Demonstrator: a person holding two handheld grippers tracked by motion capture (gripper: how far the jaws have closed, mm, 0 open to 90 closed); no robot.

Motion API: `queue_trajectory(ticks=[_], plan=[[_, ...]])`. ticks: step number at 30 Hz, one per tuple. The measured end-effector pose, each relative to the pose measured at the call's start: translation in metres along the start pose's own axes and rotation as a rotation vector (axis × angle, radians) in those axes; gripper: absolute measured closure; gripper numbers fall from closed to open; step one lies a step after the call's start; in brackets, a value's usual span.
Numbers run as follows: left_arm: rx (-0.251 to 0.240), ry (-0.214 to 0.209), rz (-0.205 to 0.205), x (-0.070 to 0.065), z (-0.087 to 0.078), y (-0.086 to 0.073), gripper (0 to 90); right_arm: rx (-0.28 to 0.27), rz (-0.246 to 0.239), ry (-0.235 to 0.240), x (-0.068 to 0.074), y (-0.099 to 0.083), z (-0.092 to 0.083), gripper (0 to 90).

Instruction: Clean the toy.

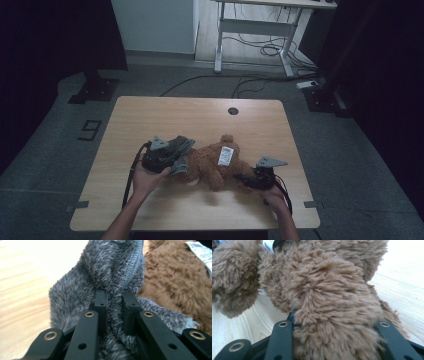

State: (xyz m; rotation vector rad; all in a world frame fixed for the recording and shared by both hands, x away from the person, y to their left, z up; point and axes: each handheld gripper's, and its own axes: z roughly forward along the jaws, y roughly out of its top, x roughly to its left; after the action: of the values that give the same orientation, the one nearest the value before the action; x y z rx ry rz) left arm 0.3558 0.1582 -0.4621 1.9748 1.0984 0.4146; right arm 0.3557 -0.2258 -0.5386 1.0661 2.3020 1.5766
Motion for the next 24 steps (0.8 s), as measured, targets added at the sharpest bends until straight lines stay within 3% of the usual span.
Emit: queue_trajectory(ticks=[9,13,16,18,24], plan=[[0.036,0.018,-0.045,0.014,0.0,-0.023,77.1,-0.001,0.005,0.003,0.0,-0.001,0.0,55.0],[0.069,0.003,-0.085,0.021,0.006,-0.036,77.2,-0.002,0.006,0.003,0.0,-0.001,0.001,55.1],[0.131,-0.014,-0.111,0.026,0.018,-0.05,77.1,0.001,0.004,0.002,0.0,-0.001,0.001,55.2],[0.123,-0.035,-0.14,0.027,0.024,-0.057,77.0,0.001,0.004,0.001,0.0,-0.001,0.001,55.2],[0.111,-0.019,-0.14,0.029,0.032,-0.045,77.2,0.006,0.0,-0.017,-0.001,0.0,0.006,55.9]])
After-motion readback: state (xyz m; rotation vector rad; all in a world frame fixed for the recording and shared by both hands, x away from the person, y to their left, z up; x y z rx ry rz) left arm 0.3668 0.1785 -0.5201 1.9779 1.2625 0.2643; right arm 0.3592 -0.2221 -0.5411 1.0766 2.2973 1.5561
